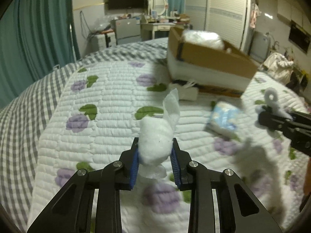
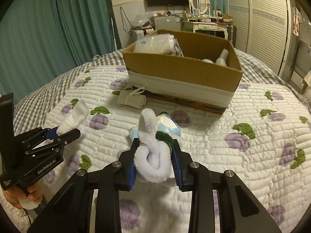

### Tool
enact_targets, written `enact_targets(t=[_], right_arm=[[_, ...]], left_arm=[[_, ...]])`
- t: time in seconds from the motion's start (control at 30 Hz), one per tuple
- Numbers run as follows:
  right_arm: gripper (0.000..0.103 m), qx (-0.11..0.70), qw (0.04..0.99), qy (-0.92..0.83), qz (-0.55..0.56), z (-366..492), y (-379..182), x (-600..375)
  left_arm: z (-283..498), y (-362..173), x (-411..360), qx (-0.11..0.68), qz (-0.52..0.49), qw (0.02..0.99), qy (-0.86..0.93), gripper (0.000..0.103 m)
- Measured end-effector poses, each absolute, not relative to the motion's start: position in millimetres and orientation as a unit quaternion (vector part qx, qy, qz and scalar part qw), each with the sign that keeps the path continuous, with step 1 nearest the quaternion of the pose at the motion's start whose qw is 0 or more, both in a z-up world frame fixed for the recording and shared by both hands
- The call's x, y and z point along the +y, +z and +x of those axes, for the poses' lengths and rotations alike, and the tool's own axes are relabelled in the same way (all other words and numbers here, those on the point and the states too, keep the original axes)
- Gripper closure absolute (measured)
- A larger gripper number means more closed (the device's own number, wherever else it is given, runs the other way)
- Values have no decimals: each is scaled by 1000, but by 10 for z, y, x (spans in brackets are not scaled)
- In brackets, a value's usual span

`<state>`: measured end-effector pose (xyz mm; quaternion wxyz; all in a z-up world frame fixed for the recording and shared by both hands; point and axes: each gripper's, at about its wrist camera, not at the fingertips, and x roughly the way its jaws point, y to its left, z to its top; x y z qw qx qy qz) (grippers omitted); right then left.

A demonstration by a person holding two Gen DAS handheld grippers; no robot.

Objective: Organize soft objects
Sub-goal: 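Grasp the white terry sock with the right tool while the left tool grasps the white cotton sock, then carry both socks into the cardboard box, open both tools and withdraw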

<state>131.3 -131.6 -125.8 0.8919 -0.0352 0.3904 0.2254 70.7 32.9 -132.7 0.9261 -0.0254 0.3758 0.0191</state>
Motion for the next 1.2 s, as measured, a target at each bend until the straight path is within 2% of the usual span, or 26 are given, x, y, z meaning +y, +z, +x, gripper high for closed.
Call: enact_targets(t=[0.2,0.43,0.7,0.9,1.2], right_arm=[[72,367,900,231,-38,1063,-834,-1400],[72,310,918,239,-61,866,2,-1469],[72,262,930,244,-80,1205,710,-1555],[72,249,939,232,-58,1814,822,-1626],[72,260,939,220,-49,2734,447,-1595]], left_arm=[[509,-882,121,348,-24,937,1,74],[429,-153,-123,296,-24,955,-18,74],[854,446,-355,257,-3,966,-26,74],[1459,481,-439,246,10,969,-23,74],[2434,75,-456,256,22,966,-26,74]])
